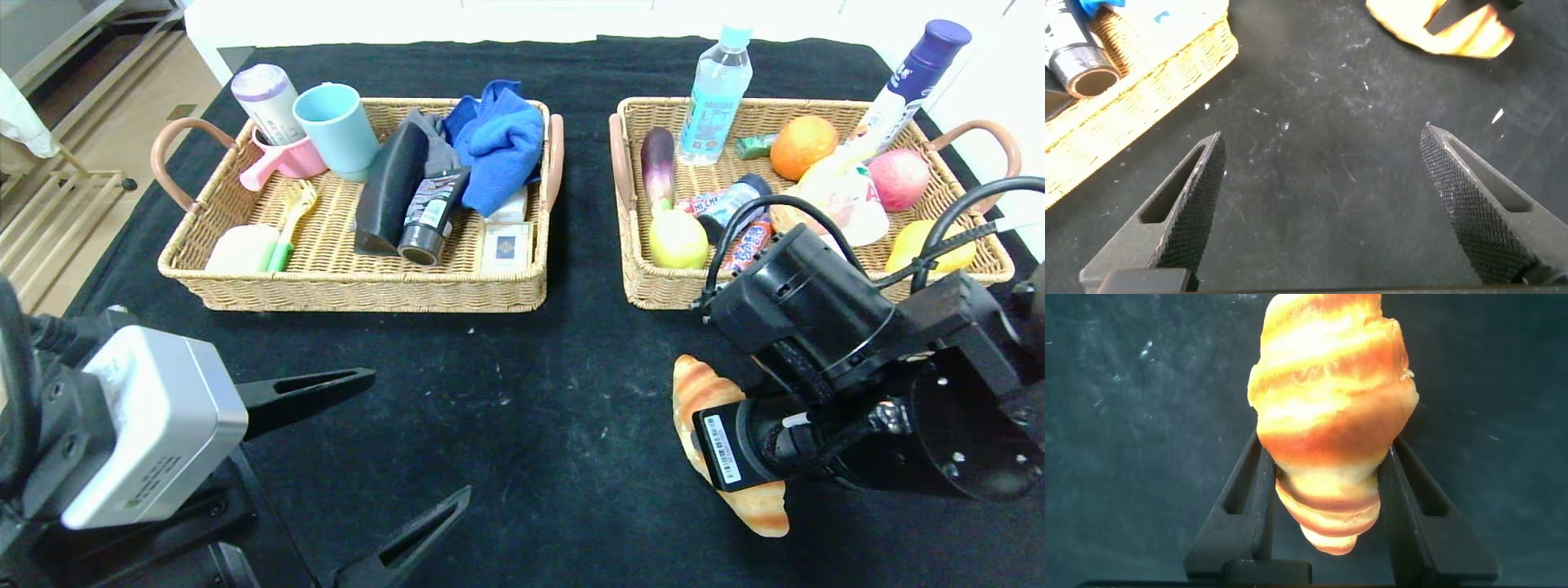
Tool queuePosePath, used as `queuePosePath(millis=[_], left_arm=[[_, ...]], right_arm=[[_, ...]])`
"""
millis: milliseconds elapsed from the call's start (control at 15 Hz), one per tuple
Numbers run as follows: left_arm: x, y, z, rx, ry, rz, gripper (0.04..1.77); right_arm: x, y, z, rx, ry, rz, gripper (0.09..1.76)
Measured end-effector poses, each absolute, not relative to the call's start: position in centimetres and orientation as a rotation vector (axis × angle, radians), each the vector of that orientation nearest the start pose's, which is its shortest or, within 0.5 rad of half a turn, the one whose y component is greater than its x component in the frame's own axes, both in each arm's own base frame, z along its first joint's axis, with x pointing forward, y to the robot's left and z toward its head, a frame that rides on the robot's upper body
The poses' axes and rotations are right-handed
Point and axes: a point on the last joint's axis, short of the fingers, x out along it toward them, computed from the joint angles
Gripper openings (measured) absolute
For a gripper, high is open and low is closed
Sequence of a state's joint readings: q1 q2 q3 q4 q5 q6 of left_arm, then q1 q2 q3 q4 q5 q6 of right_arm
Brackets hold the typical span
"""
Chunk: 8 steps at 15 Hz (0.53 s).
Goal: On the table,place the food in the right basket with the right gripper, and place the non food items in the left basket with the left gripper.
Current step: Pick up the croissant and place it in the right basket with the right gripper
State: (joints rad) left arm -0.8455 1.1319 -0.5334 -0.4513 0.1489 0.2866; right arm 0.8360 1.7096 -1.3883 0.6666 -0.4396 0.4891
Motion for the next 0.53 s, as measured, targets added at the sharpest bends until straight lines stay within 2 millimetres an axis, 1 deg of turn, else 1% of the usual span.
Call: queuePosePath(millis=[333, 533], left_arm=[[10.9, -11.7, 22.1, 0.346, 0.031, -0.71, 1.72], [10.8, -11.7, 22.0, 0.351, 0.031, -0.71, 1.72]], right_arm=[[18.5, 18.8, 25.7, -0.167, 0.766, 0.146, 0.82], [18.3, 17.2, 28.0, -0.157, 0.688, 0.134, 0.82]])
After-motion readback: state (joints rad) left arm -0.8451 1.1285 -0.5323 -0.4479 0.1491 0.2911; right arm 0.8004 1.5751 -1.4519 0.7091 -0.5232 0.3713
